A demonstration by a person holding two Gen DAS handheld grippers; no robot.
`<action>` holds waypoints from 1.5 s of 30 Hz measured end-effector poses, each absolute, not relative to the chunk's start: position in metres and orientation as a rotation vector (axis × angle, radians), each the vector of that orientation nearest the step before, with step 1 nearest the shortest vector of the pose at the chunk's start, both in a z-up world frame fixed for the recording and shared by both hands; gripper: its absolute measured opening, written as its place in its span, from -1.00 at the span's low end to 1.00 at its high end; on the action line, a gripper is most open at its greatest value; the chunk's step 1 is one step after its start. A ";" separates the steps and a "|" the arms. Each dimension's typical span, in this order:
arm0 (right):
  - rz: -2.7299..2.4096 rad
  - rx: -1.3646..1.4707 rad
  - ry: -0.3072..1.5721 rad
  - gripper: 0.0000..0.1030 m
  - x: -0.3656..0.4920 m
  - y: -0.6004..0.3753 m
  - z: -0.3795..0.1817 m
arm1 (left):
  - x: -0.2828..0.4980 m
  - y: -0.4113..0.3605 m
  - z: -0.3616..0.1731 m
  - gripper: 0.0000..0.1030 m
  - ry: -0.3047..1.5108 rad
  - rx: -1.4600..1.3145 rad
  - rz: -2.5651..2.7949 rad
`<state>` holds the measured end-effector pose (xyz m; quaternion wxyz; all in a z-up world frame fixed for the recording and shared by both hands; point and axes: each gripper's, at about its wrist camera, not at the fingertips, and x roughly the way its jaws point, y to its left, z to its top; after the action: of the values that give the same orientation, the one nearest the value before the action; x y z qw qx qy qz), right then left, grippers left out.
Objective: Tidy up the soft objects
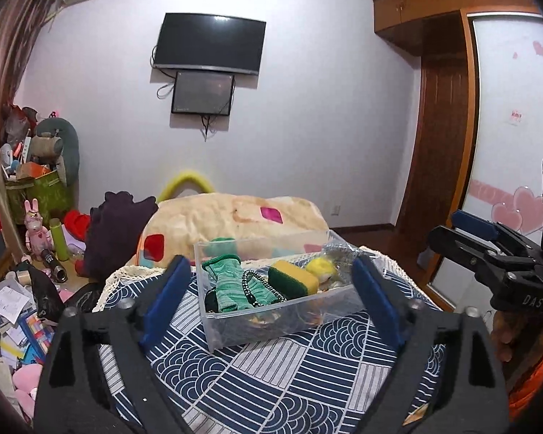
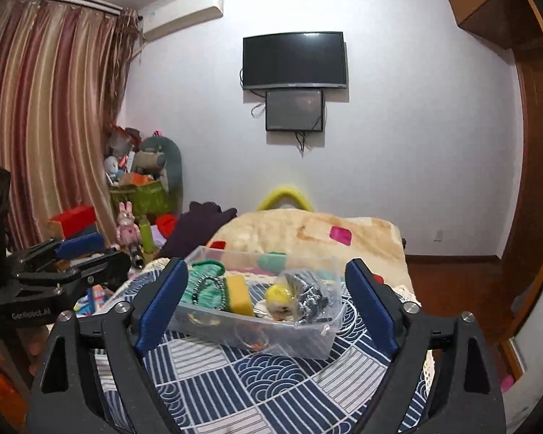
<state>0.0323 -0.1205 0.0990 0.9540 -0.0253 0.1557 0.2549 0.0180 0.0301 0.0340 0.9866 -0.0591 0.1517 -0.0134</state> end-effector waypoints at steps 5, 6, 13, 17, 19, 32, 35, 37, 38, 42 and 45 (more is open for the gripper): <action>0.505 -0.037 0.282 1.00 0.024 -0.123 0.098 | 0.004 0.024 0.033 0.93 0.280 -0.092 -0.017; 0.505 -0.038 0.280 1.00 0.023 -0.123 0.098 | 0.004 0.023 0.032 0.94 0.279 -0.092 -0.018; 0.489 -0.058 0.266 1.00 0.014 -0.120 0.094 | -0.003 0.024 0.029 0.98 0.273 -0.104 -0.026; 0.493 -0.056 0.264 1.00 0.010 -0.121 0.090 | -0.004 0.024 0.027 0.98 0.271 -0.105 -0.024; 0.494 -0.054 0.267 1.00 0.011 -0.122 0.089 | -0.004 0.025 0.026 0.98 0.273 -0.108 -0.025; 0.497 -0.035 0.287 1.00 0.013 -0.126 0.085 | -0.004 0.022 0.022 0.98 0.279 -0.105 -0.025; 0.494 -0.036 0.285 1.00 0.012 -0.126 0.085 | -0.004 0.022 0.022 0.98 0.282 -0.108 -0.026; 0.495 -0.034 0.285 1.00 0.012 -0.126 0.085 | -0.005 0.023 0.022 0.98 0.283 -0.109 -0.025; 0.496 -0.032 0.285 1.00 0.012 -0.126 0.085 | -0.006 0.023 0.022 0.98 0.283 -0.108 -0.025; 0.496 -0.031 0.285 1.00 0.011 -0.127 0.086 | -0.005 0.023 0.022 0.98 0.283 -0.108 -0.025; 0.496 -0.028 0.286 1.00 0.011 -0.127 0.086 | -0.005 0.023 0.023 0.98 0.282 -0.103 -0.025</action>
<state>0.0110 -0.1274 0.0862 0.9592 -0.0136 0.1408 0.2447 -0.0051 0.0227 0.0233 0.9887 -0.0513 0.1407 -0.0124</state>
